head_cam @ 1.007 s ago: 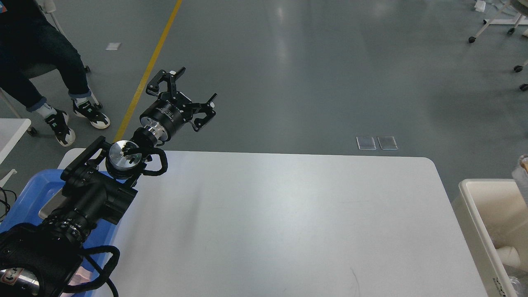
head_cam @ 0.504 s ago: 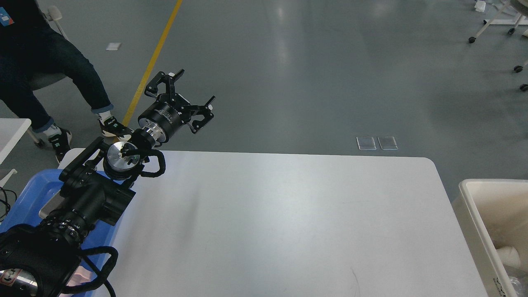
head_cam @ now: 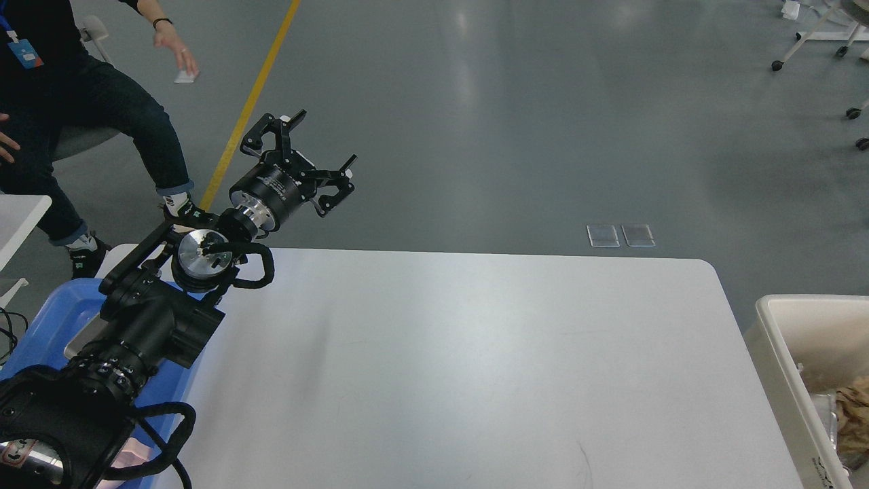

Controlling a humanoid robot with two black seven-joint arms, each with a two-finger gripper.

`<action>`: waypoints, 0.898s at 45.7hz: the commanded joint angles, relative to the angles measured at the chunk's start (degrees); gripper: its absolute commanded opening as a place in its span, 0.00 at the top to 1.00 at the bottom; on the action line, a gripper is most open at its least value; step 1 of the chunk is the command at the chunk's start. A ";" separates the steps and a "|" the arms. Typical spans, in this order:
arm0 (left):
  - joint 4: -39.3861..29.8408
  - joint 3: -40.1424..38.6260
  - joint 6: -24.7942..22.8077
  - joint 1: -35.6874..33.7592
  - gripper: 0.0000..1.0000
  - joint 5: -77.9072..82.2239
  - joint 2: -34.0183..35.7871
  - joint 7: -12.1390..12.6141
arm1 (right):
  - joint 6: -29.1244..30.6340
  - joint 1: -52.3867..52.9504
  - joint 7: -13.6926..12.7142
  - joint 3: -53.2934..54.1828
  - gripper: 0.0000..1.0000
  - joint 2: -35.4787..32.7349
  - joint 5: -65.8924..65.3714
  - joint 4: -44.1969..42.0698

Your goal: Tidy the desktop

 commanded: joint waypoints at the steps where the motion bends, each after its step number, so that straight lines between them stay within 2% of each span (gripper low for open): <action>1: 0.00 0.00 -0.15 -1.02 0.01 0.18 0.08 0.05 | 0.02 11.39 0.06 0.15 0.00 -5.35 -0.09 -1.56; 11: -0.09 -0.09 -1.03 -1.19 0.01 0.18 1.22 -0.30 | 0.10 34.60 -0.20 0.33 0.00 -5.62 -0.44 -4.37; 17: -0.09 -0.62 -2.17 -1.19 0.01 0.10 1.92 -0.74 | 3.26 45.95 -0.38 4.10 0.00 2.19 0.69 -3.67; 24: -0.09 -0.88 -2.70 -1.02 0.01 -0.08 2.10 -0.83 | 3.62 42.81 0.15 16.22 0.00 10.89 6.84 -1.48; 28: -0.09 -0.88 -2.61 -0.58 0.01 -0.17 2.10 -0.83 | 2.74 37.71 0.15 23.43 0.00 18.36 11.68 -0.16; 35: 0.00 -0.71 -1.99 -0.23 0.01 -0.26 2.10 -0.39 | 2.21 31.38 0.23 35.73 0.00 32.07 11.95 -0.24; 41: 0.00 -0.62 -1.99 0.12 0.01 -0.43 2.19 -0.30 | 2.83 28.29 0.32 42.16 0.00 43.24 11.60 -1.12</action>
